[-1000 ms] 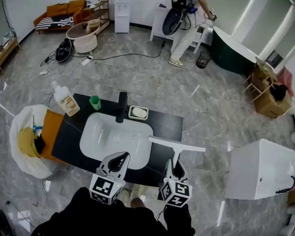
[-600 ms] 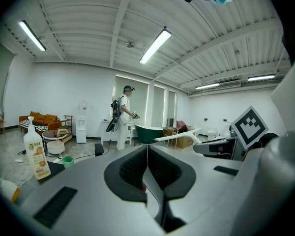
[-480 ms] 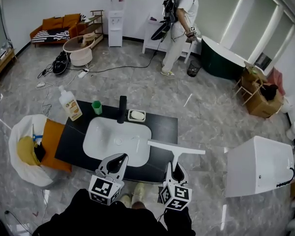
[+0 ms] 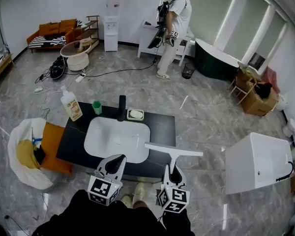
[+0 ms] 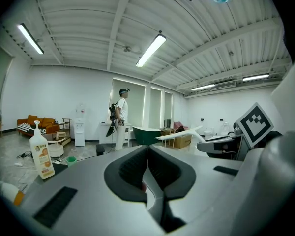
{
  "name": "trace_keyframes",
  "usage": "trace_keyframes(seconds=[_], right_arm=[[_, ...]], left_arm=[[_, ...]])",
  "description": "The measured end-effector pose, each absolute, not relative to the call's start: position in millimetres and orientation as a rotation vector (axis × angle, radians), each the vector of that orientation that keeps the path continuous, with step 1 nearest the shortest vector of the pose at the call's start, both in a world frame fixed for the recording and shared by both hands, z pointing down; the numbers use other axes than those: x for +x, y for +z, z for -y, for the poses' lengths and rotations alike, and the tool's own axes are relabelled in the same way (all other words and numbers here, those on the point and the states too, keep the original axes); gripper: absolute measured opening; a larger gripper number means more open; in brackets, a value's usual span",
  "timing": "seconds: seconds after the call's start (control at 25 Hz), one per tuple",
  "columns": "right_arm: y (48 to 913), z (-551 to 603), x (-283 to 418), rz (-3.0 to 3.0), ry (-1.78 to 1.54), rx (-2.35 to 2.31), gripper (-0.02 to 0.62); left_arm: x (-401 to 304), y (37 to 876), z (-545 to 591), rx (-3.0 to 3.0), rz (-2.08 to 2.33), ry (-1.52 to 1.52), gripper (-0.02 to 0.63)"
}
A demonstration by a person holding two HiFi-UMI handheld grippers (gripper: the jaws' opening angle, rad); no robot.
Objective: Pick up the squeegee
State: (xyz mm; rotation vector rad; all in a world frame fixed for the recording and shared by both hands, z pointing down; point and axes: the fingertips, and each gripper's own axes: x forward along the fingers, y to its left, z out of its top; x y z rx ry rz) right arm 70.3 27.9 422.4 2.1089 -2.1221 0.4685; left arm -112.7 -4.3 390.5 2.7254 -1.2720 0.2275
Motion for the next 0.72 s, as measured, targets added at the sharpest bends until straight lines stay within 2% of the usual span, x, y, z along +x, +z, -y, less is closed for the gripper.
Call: trace_keyframes(seconds=[0.72], right_arm=[[423,-53,67,2.13,0.474,2.095,0.101]], left_arm=[[-120,391,-20,2.697,1.297,0.296,0.025]])
